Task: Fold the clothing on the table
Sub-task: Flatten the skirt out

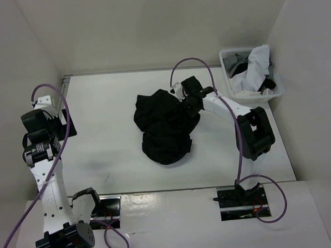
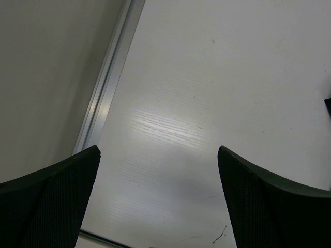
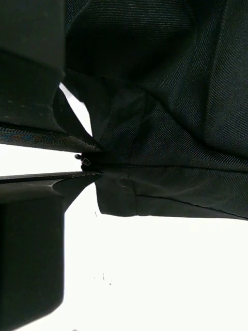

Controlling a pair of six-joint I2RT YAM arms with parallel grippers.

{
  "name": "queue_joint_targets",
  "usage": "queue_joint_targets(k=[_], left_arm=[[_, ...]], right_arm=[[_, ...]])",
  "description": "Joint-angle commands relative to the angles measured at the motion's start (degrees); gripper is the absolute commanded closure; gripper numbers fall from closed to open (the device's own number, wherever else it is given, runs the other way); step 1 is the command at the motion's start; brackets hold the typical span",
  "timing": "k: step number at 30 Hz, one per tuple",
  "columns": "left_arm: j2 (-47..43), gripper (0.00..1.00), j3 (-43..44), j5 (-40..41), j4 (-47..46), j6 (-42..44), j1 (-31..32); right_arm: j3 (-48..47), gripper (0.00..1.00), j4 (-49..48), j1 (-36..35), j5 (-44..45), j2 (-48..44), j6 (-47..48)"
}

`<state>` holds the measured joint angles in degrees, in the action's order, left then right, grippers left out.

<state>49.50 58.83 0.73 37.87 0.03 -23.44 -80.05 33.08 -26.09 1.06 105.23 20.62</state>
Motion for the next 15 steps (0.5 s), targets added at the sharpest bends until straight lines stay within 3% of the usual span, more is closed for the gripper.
queue_joint_targets(k=[1,3,9,12,15], left_arm=[[-0.9,0.00,0.1,-1.4,-1.9,0.9,-0.4],[-0.9,0.00,0.1,-1.4,-1.9,0.9,-0.4],[-0.9,0.00,0.1,-1.4,-1.9,0.9,-0.4],[-0.9,0.00,0.1,-1.4,-1.9,0.9,-0.4],[-0.9,0.00,0.1,-1.4,-1.9,0.9,-0.4]], right_arm=[[0.6,0.76,0.0,0.2,1.2,-1.0,-0.5],[1.1,0.86,-0.6,0.2,1.2,-1.0,-0.5],[0.4,0.94,-0.1,0.2,1.8,-1.0,-0.5],[-5.4,0.94,3.3,-1.2,1.8,-2.3,0.0],[-16.9,0.94,7.7,-4.6,1.8,-2.3,0.6]])
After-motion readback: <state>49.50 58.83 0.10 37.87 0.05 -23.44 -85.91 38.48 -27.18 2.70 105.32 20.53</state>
